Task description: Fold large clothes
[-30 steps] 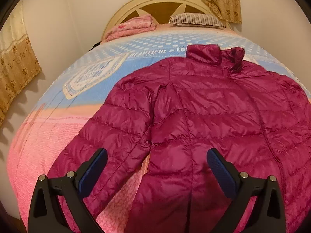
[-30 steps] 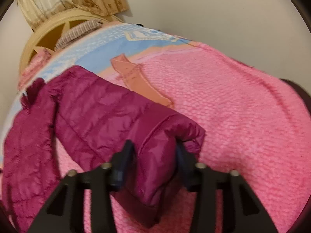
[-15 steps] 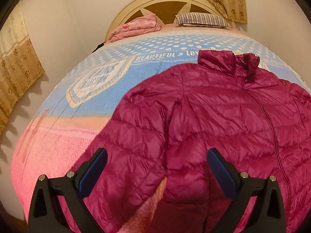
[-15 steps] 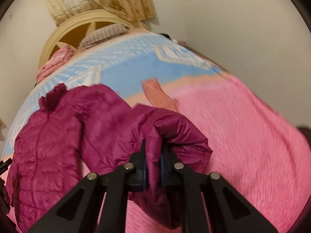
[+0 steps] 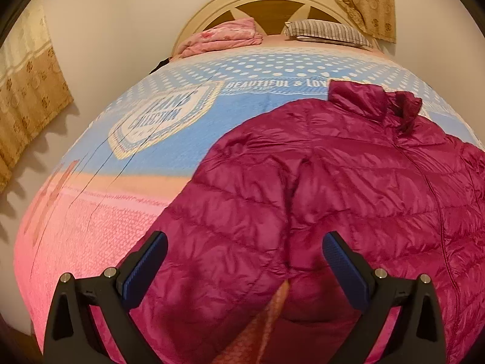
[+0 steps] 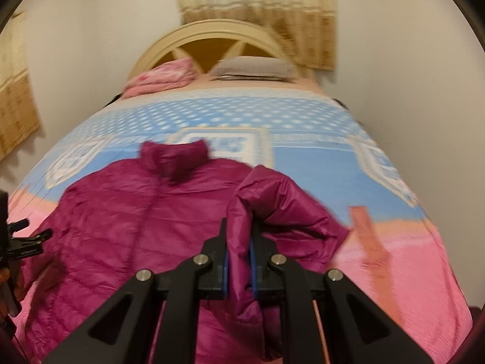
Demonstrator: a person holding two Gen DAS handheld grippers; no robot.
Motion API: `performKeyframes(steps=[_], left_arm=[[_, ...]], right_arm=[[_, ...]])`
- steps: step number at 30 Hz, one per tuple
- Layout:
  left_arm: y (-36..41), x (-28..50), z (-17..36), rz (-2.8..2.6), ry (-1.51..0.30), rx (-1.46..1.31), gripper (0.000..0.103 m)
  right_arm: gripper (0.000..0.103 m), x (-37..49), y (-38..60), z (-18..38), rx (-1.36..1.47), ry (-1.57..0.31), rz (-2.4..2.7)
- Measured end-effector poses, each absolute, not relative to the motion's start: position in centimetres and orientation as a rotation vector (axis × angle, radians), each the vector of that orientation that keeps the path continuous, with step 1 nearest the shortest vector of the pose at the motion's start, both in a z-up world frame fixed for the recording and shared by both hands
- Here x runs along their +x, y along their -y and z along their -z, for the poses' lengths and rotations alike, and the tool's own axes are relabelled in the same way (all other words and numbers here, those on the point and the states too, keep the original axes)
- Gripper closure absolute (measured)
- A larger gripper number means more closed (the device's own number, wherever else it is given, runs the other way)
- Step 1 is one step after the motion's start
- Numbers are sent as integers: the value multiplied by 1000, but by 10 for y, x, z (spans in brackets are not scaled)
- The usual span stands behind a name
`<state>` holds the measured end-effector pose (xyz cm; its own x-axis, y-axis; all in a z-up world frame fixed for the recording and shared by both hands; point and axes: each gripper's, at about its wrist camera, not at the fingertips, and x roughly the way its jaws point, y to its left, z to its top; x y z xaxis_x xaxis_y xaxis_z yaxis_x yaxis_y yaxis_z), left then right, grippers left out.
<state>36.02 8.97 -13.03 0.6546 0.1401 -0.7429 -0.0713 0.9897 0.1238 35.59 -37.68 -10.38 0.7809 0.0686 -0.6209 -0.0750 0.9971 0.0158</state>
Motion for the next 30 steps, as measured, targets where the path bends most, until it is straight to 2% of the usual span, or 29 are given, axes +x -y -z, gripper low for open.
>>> performKeyframes(steps=[7, 15, 17, 18, 19, 20, 30], left_arm=[[-120, 357, 135, -165, -856, 62, 1], [-128, 355, 144, -168, -875, 53, 1], [-126, 354, 143, -168, -871, 55, 1], [-126, 353, 142, -175, -869, 59, 1], [-125, 353, 140, -181, -867, 61, 1], [-126, 353, 138, -189, -865, 62, 1], [-102, 345, 98, -185, -778, 30, 1]], right_arm=[[91, 378, 277, 141, -111, -726, -229], [88, 387, 210, 203, -172, -822, -319], [78, 386, 202, 213, -167, -848, -344], [68, 383, 199, 215, -167, -850, -355], [41, 378, 198, 214, -166, -846, -374], [22, 373, 197, 213, -163, -839, -398], [20, 289, 232, 193, -310, -820, -521]])
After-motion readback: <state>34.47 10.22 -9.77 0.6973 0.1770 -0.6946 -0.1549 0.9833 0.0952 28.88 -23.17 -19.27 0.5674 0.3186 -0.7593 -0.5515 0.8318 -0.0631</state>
